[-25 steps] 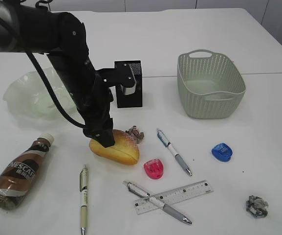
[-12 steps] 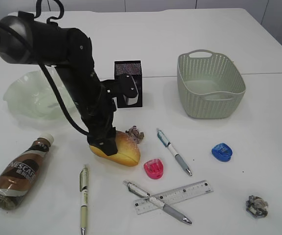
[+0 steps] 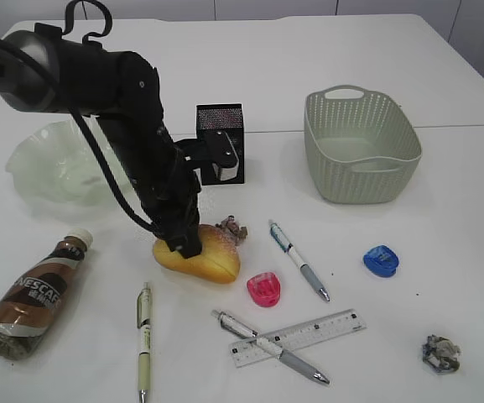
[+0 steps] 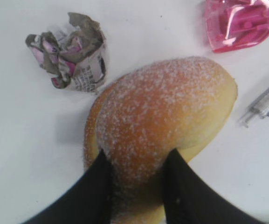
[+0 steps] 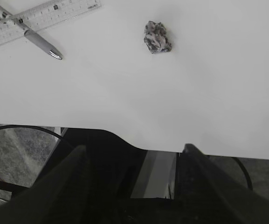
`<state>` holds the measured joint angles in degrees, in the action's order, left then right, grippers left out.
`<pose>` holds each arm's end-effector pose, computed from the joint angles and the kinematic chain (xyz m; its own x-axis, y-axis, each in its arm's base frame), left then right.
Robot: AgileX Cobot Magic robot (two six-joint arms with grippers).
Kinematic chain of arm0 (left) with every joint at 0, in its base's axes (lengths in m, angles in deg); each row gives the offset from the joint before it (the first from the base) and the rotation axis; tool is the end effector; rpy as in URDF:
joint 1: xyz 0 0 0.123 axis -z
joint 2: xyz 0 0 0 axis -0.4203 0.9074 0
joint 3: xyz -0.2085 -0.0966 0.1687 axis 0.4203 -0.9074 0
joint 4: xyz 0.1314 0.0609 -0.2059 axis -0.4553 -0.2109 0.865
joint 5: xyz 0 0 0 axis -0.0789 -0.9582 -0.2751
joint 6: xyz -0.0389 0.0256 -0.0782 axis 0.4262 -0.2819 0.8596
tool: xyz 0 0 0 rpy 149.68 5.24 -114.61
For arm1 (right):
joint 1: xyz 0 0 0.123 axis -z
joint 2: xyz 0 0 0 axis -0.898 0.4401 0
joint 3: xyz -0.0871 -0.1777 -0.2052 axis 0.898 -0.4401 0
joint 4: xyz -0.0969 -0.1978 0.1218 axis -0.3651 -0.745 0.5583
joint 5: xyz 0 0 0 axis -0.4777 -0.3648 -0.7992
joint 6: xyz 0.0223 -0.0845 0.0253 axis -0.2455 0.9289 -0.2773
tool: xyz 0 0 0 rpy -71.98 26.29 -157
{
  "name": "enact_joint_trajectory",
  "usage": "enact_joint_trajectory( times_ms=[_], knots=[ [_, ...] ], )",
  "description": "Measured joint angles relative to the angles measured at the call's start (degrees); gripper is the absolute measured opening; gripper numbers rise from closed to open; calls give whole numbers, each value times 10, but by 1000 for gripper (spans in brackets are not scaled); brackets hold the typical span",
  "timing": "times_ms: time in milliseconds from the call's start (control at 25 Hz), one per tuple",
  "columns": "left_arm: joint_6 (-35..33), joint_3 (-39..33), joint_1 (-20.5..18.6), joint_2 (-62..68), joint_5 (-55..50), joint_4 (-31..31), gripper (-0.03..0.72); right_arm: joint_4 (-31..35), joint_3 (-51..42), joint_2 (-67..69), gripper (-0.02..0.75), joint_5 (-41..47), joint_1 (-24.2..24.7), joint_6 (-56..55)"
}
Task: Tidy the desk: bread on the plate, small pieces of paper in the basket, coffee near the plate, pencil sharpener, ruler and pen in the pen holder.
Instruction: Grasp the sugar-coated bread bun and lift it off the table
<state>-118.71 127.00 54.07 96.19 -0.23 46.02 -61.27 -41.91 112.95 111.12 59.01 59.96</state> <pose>0.3728 -0.2269 0.1421 -0.2838 0.9305 -0.2318 0.9577 0.2869 -0.0208 0.1546 0.0327 0.2814 -0.9845 0.0134 -0.1750 -0.0274 0.9731 0.2286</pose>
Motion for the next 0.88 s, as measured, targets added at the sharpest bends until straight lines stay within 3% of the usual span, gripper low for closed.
enact_joint_trajectory(
  times_ms=[200, 520, 880],
  knots=[
    [65, 21, 0, 6, -22, -2, 159, 0, 0, 0, 452, 0, 0, 4],
    [215, 136, 0, 10, -151, -47, 152, 0, 0, 0, 451, 0, 0, 6],
    [358, 229, -10, 10, -172, -63, 151, 0, 0, 0, 452, 0, 0, 6]
  ],
)
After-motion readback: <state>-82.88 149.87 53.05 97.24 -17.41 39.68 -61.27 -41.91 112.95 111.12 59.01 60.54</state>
